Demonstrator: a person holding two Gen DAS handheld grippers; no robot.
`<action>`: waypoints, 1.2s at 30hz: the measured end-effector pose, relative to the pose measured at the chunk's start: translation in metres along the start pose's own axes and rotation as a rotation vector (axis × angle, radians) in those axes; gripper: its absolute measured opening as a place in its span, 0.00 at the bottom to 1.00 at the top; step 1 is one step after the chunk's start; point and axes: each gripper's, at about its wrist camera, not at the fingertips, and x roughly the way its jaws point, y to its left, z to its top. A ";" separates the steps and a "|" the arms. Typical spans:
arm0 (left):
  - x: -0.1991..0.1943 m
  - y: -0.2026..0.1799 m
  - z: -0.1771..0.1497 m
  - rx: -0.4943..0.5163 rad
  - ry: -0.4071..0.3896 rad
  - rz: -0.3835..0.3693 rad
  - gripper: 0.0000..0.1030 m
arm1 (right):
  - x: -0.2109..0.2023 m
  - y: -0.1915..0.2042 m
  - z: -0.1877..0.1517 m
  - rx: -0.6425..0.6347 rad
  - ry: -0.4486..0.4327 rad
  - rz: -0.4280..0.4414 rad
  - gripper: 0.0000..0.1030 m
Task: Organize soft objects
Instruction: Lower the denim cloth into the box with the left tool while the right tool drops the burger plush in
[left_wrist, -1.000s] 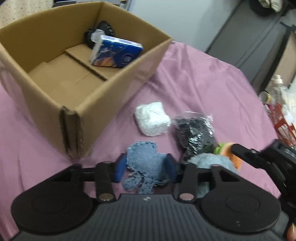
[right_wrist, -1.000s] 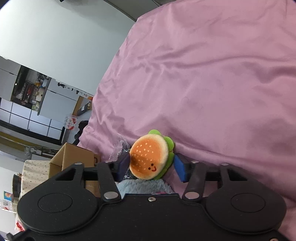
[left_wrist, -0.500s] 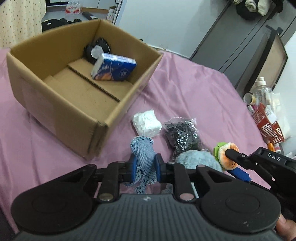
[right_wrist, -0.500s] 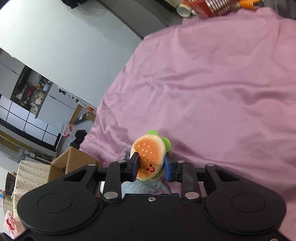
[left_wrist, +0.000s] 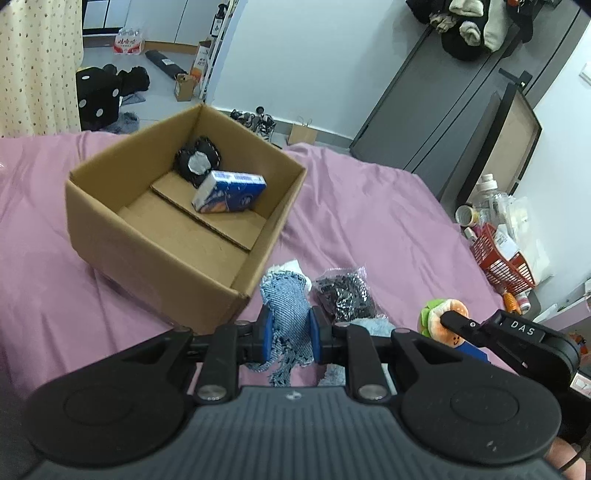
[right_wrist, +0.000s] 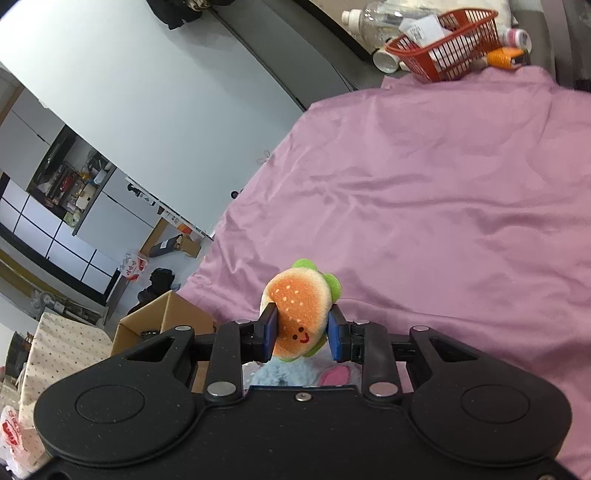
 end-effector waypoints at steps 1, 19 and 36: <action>-0.003 0.001 0.002 -0.002 -0.003 -0.003 0.18 | -0.001 0.004 -0.001 -0.008 -0.004 0.000 0.27; -0.034 0.058 0.072 -0.010 -0.030 -0.042 0.19 | 0.002 0.073 -0.017 -0.131 -0.025 0.007 0.27; -0.009 0.118 0.129 -0.019 0.031 -0.059 0.19 | 0.035 0.143 -0.044 -0.233 -0.001 0.005 0.27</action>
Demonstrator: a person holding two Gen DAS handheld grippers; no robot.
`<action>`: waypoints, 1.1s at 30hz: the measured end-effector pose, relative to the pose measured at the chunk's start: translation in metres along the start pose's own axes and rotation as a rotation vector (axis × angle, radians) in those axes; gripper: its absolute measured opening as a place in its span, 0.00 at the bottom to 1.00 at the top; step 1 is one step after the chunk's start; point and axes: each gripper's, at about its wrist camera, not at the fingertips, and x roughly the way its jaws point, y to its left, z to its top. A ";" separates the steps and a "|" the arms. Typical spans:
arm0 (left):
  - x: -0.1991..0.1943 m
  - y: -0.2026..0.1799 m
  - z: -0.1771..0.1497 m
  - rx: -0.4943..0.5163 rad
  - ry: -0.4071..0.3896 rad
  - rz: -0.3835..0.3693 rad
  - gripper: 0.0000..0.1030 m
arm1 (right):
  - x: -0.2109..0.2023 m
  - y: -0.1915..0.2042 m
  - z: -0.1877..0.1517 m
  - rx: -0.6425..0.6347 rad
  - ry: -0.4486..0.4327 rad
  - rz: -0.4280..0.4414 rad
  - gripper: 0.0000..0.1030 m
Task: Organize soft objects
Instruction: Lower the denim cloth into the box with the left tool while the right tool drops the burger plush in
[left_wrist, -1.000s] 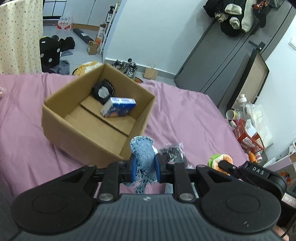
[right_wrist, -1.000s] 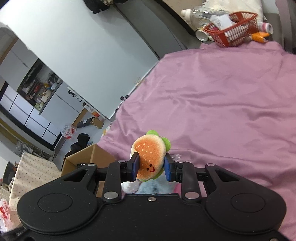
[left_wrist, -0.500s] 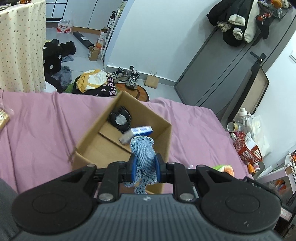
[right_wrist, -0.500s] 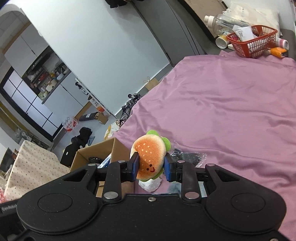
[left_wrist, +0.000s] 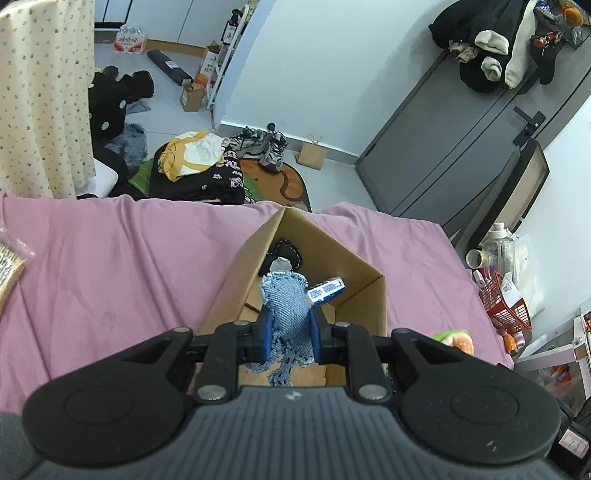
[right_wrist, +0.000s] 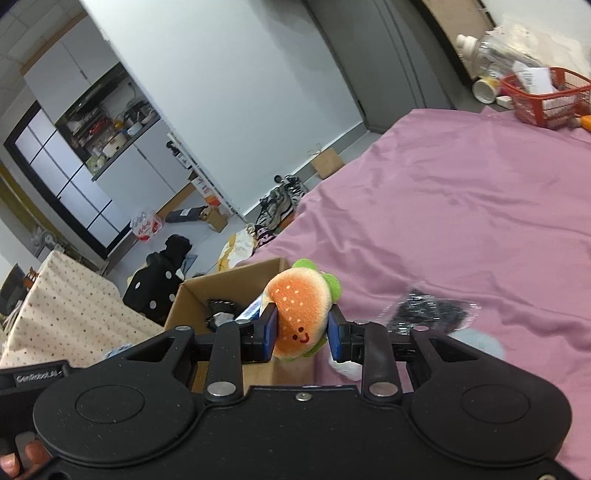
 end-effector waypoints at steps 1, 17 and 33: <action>0.003 0.001 0.002 0.002 0.004 -0.003 0.19 | 0.003 0.003 0.000 -0.003 0.007 -0.001 0.27; 0.060 0.010 0.023 0.025 0.096 -0.018 0.19 | 0.045 0.043 0.003 -0.057 0.071 0.028 0.27; 0.060 0.001 0.030 0.059 0.130 0.012 0.29 | 0.048 0.056 0.002 -0.114 0.095 0.053 0.49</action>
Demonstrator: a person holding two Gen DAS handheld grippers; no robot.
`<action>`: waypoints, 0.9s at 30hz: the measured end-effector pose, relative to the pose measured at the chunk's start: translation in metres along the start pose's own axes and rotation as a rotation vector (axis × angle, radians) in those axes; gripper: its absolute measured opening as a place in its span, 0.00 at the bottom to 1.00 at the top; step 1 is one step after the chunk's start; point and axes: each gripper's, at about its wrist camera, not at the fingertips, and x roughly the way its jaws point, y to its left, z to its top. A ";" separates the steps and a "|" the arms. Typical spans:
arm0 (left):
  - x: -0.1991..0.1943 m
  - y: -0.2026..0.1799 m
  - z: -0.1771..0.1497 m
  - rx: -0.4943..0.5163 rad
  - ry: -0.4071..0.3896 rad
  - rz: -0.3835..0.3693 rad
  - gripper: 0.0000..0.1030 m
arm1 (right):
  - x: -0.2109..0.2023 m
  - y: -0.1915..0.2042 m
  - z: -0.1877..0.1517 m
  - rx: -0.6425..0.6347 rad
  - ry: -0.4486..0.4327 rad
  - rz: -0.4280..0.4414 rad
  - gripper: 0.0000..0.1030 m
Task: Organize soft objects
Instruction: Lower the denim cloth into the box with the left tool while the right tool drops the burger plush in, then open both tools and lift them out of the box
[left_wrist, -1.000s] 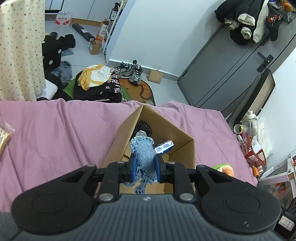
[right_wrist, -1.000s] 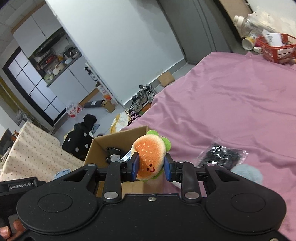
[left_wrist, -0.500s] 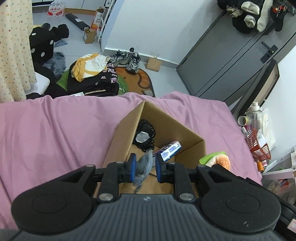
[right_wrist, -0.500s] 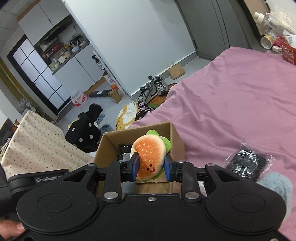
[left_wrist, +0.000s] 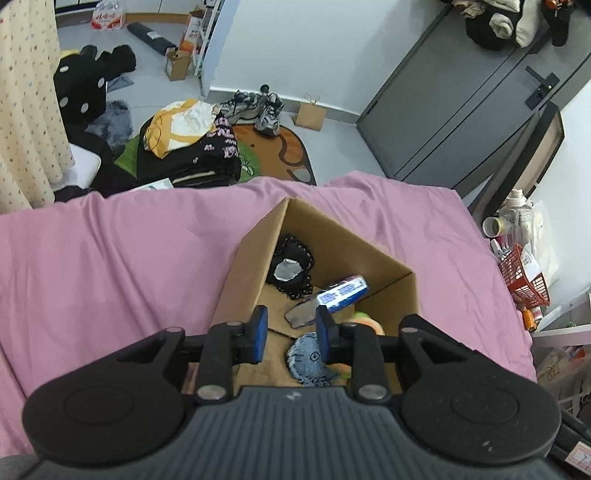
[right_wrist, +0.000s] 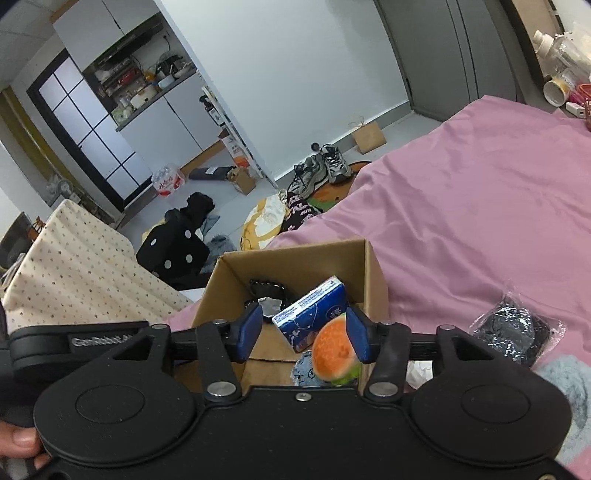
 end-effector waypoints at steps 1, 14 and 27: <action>-0.004 -0.001 0.000 -0.001 -0.011 0.005 0.32 | -0.003 -0.001 0.000 0.006 -0.003 0.003 0.49; -0.053 -0.021 -0.013 0.018 -0.113 0.096 0.78 | -0.046 -0.010 0.000 0.011 -0.049 0.018 0.65; -0.090 -0.044 -0.040 0.085 -0.158 0.133 0.95 | -0.096 -0.025 -0.003 0.011 -0.106 0.030 0.95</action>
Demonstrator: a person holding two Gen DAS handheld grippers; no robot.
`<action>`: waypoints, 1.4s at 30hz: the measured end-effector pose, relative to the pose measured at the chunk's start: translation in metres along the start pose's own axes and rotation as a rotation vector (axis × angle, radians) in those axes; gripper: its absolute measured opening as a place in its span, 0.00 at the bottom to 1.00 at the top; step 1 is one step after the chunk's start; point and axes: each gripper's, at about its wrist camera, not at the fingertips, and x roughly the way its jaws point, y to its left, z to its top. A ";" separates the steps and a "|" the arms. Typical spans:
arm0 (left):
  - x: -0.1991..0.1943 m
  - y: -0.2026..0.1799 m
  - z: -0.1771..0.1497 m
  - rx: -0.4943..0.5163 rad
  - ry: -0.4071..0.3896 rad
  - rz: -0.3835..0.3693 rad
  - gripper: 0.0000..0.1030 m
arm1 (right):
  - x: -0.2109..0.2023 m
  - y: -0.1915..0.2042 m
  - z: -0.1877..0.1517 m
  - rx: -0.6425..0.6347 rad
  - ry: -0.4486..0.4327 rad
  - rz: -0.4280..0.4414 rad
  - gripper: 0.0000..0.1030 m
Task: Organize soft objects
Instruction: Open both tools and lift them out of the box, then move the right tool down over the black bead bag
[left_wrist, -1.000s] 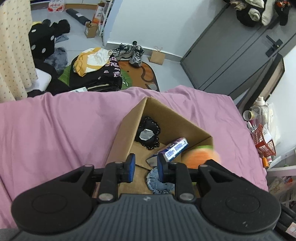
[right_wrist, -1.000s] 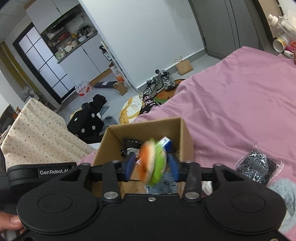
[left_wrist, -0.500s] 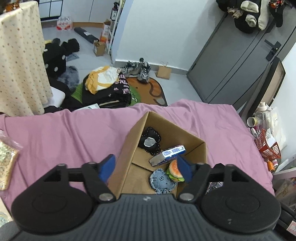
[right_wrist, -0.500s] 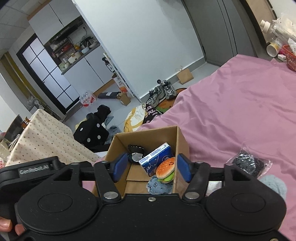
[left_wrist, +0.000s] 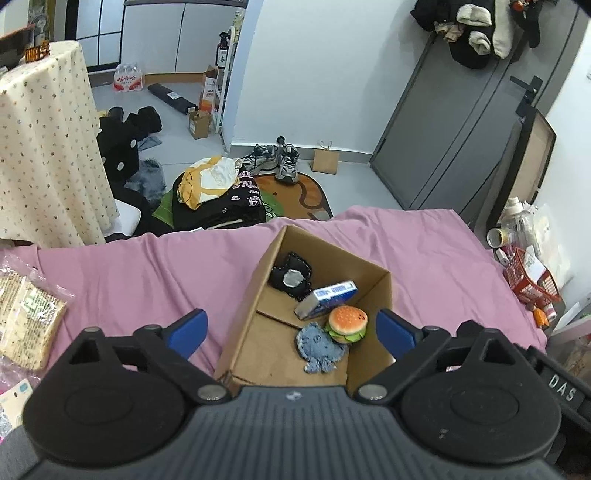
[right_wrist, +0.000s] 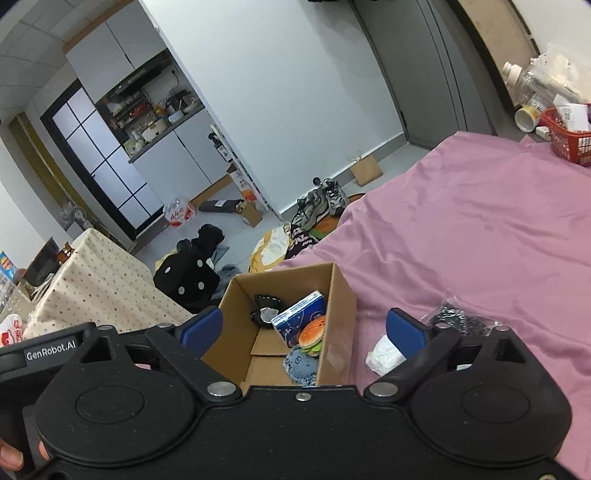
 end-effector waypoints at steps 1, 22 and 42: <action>-0.002 -0.002 -0.002 0.004 0.000 0.004 0.95 | -0.002 -0.001 0.000 -0.001 -0.003 0.000 0.95; -0.031 -0.051 -0.035 0.032 -0.060 -0.013 1.00 | -0.049 -0.064 -0.003 0.078 -0.055 -0.018 1.00; 0.005 -0.128 -0.058 0.088 -0.026 -0.013 0.97 | -0.024 -0.148 -0.002 0.297 0.042 0.007 0.87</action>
